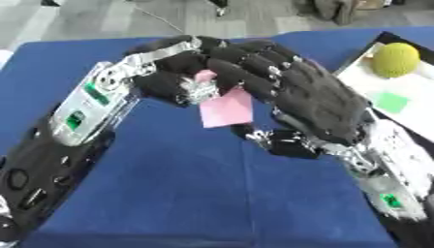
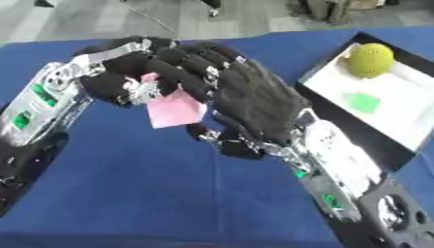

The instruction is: Pick up the objects with one hand, pass them to the other hand, and then place them into the box on the other side of the table.

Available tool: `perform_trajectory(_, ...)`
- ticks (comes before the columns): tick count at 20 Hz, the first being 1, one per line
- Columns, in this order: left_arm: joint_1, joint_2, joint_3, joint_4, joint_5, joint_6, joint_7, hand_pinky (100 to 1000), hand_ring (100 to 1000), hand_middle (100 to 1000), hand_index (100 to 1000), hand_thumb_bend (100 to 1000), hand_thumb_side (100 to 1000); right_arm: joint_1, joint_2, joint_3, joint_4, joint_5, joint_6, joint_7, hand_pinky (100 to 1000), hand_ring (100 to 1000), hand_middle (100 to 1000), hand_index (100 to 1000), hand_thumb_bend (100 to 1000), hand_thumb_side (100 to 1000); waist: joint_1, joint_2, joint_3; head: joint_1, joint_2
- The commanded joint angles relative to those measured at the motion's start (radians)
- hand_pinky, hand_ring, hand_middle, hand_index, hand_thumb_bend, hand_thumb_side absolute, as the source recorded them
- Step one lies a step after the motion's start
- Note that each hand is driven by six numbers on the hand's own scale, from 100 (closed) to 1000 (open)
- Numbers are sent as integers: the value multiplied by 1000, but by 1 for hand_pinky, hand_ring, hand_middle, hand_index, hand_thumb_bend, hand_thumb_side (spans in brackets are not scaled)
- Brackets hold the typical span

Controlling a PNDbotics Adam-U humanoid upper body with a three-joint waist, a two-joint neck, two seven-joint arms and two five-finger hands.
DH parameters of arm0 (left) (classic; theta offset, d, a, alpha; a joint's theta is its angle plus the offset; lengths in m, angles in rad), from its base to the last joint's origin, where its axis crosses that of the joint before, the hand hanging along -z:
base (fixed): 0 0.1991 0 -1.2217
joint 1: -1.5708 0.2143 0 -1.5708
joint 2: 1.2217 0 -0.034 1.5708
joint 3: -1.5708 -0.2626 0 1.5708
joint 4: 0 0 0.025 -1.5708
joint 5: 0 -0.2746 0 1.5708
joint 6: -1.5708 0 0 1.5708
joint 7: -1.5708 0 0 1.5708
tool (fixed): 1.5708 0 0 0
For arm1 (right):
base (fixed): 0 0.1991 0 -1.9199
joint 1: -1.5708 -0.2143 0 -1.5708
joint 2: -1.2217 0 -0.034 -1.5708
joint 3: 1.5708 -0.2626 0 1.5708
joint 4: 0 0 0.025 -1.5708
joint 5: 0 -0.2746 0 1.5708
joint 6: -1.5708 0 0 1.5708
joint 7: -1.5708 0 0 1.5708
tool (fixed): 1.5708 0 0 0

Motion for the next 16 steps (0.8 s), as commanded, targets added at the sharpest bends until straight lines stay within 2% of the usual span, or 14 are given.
perform_trajectory(1,-18,9,0,-52,26,5,-16,466,435,457,657,100,333,-5,-5,-4,29,34,13,-11,892,895,826,1000,329,100,-3,-11,2,-4,-2)
perform_trajectory(6,-16,9,-2,-59,39,12,-31,470,438,459,655,100,331,-3,-6,-2,36,65,28,-46,869,859,710,1000,331,100,-2,-10,2,-6,-2)
perform_trajectory(10,-15,9,-3,-63,44,17,-41,484,446,467,666,100,347,-1,-7,-3,29,58,46,-108,819,768,486,941,364,100,-2,-9,2,-7,-2)
perform_trajectory(13,-15,8,-4,-66,47,16,-52,507,464,486,687,100,411,2,-6,-1,33,27,69,-177,774,696,354,887,292,100,-2,-8,1,-8,-2)
perform_trajectory(14,-15,7,-4,-66,48,15,-58,508,466,488,690,100,417,3,-6,0,37,11,79,-203,772,693,348,885,287,100,-1,-7,1,-8,-2)
perform_trajectory(15,-15,6,-5,-67,50,12,-64,518,478,505,718,100,495,5,-4,0,43,-6,89,-226,759,667,292,865,227,100,-1,-6,1,-8,-2)
perform_trajectory(16,-16,6,-6,-69,52,8,-74,521,482,512,729,100,562,7,-2,1,51,-27,99,-250,757,667,285,863,184,100,-1,-6,0,-8,-2)
